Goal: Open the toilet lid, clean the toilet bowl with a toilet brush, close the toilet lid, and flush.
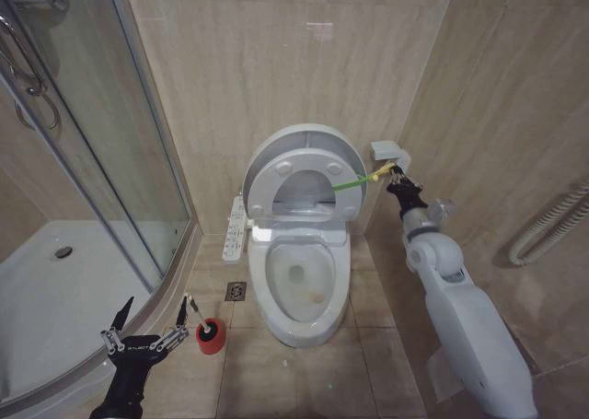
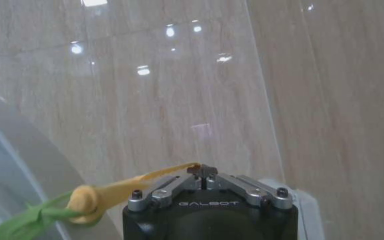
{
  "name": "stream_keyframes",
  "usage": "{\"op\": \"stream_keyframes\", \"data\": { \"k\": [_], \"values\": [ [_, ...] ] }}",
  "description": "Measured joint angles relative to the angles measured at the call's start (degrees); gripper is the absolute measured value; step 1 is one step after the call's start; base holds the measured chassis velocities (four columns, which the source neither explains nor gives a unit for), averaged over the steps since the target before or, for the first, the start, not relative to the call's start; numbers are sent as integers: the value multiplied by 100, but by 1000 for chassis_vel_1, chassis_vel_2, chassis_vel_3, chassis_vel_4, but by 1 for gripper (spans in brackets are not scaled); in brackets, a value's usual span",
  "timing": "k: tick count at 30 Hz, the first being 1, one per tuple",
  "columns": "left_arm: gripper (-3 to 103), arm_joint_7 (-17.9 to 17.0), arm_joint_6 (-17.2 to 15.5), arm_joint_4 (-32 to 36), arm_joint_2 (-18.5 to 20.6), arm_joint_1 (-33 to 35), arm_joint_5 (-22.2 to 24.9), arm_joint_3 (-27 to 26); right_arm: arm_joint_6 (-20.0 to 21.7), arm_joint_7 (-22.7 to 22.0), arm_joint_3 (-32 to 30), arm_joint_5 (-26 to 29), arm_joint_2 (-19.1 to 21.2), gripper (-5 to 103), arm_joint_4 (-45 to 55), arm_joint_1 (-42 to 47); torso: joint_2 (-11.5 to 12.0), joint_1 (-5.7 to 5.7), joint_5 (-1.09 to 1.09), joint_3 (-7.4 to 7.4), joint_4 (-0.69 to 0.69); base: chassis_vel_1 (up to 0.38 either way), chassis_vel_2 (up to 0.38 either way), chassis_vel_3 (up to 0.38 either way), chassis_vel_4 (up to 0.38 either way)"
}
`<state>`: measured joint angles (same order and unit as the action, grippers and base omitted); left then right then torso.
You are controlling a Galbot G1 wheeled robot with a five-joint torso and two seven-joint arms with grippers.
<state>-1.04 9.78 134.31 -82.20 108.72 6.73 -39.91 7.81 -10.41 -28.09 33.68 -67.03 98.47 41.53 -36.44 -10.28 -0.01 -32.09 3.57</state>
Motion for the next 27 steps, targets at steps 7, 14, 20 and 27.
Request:
{"op": "stream_keyframes", "data": {
  "k": [7,14,20,27],
  "values": [
    [100,0,0,0,0,0,0,0,-152,85,259,-143,-165,0,-666,-596,0,0,0,0,-1,0,0,0,0],
    [100,0,0,0,0,0,0,1,-248,123,449,-331,-376,0,-1214,-995,0,0,0,0,-2,0,0,0,0],
    [100,0,0,0,0,0,0,0,-293,170,525,-538,-558,0,-1594,-1181,0,1,1,0,-1,0,0,0,0],
    [100,0,0,0,0,0,0,1,-313,222,507,-573,-620,0,-1845,-1315,0,1,0,0,-1,0,0,0,0]
  ]
}}
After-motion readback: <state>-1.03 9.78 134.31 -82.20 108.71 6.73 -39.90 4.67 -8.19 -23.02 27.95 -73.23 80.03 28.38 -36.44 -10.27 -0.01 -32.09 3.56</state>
